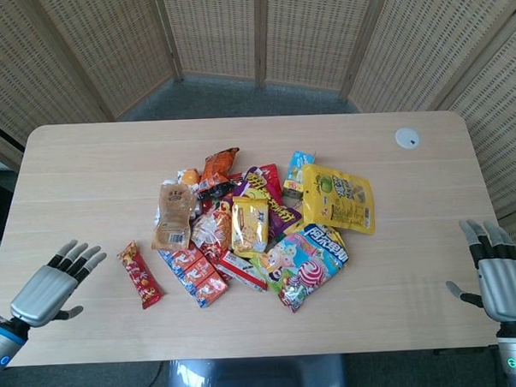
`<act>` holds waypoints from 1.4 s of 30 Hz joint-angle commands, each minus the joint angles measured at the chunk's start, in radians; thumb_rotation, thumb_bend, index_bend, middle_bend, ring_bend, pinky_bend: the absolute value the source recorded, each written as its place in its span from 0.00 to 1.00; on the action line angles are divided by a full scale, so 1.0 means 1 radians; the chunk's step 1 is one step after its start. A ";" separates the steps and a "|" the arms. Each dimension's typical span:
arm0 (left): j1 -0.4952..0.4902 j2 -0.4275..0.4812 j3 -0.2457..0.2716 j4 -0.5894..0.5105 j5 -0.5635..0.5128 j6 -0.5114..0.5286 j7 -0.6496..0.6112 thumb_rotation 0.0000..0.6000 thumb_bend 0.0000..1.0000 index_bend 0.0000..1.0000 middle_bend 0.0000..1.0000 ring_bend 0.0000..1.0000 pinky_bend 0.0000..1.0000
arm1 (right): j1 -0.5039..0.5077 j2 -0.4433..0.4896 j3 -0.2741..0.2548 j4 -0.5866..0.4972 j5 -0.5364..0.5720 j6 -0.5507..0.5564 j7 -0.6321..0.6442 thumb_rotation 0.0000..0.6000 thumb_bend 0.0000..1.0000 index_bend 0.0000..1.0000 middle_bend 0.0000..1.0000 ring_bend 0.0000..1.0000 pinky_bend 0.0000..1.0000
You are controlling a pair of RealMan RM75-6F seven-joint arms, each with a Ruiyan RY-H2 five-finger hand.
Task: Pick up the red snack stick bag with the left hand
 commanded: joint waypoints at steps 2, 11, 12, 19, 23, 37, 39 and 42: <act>-0.054 -0.075 0.047 0.106 0.063 -0.042 -0.028 1.00 0.00 0.00 0.00 0.00 0.00 | -0.001 0.004 0.001 -0.001 0.005 -0.003 0.009 1.00 0.00 0.00 0.00 0.00 0.00; -0.117 -0.175 0.056 0.208 0.038 -0.122 -0.083 1.00 0.00 0.00 0.00 0.00 0.00 | 0.000 0.006 0.006 0.002 0.011 -0.003 0.020 1.00 0.00 0.00 0.00 0.00 0.00; -0.123 -0.180 0.055 0.206 0.035 -0.128 -0.082 1.00 0.00 0.00 0.00 0.00 0.00 | 0.000 0.005 0.007 0.003 0.011 -0.002 0.020 1.00 0.00 0.00 0.00 0.00 0.00; -0.160 -0.211 0.046 0.193 -0.005 -0.197 -0.019 1.00 0.00 0.00 0.00 0.00 0.00 | -0.002 0.007 0.009 0.005 0.013 0.001 0.028 1.00 0.00 0.00 0.00 0.00 0.00; -0.175 -0.225 0.047 0.194 -0.022 -0.224 0.018 1.00 0.00 0.00 0.00 0.00 0.00 | -0.003 0.008 0.014 0.008 0.019 0.005 0.034 1.00 0.00 0.00 0.00 0.00 0.00; -0.199 -0.294 0.050 0.232 -0.089 -0.295 0.087 1.00 0.00 0.00 0.00 0.00 0.00 | -0.003 0.010 0.015 0.009 0.023 0.002 0.044 1.00 0.00 0.00 0.00 0.00 0.00; -0.203 -0.305 0.045 0.236 -0.099 -0.297 0.098 1.00 0.00 0.00 0.00 0.00 0.00 | -0.002 0.010 0.015 0.011 0.024 -0.001 0.046 1.00 0.00 0.00 0.00 0.00 0.00; -0.202 -0.329 0.032 0.252 -0.103 -0.270 0.104 1.00 0.00 0.09 0.08 0.09 0.04 | -0.002 0.011 0.016 0.012 0.024 0.000 0.048 1.00 0.00 0.00 0.00 0.00 0.00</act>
